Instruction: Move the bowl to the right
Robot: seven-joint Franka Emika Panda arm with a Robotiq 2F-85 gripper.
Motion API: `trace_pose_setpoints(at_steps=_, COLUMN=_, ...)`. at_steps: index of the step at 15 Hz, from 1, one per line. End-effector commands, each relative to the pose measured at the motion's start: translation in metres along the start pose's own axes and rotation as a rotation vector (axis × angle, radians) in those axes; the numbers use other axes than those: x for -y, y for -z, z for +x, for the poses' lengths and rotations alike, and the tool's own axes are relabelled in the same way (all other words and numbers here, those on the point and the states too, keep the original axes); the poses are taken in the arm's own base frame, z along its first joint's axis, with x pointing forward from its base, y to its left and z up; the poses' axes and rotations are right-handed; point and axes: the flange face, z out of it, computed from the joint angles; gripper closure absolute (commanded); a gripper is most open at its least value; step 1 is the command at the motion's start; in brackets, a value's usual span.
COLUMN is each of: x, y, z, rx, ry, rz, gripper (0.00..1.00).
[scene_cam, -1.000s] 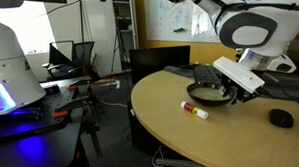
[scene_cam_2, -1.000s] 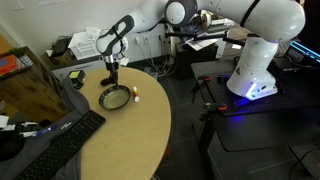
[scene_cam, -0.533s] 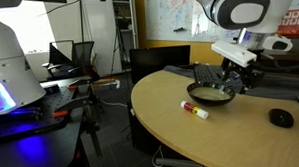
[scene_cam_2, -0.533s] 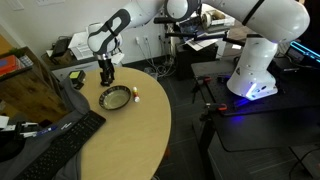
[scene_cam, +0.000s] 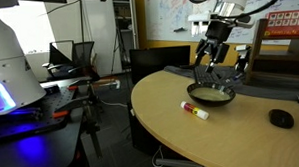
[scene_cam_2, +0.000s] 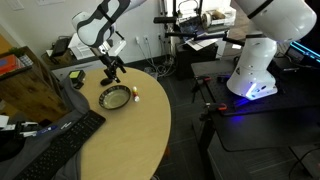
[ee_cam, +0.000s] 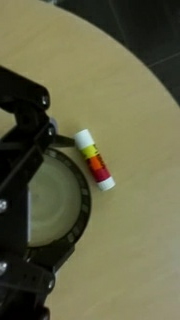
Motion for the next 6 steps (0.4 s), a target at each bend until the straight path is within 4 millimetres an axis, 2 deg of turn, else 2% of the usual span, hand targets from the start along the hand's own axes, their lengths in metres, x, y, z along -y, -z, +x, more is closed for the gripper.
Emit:
trace_pose_setpoints(at_steps=1, x=-0.001, y=0.005, z=-0.033, rx=0.083, ry=-0.051, rz=-0.056, gripper=0.00)
trace_pose_setpoints(at_steps=6, x=0.010, y=0.018, z=-0.058, rx=-0.163, ry=0.051, rz=-0.105, gripper=0.00)
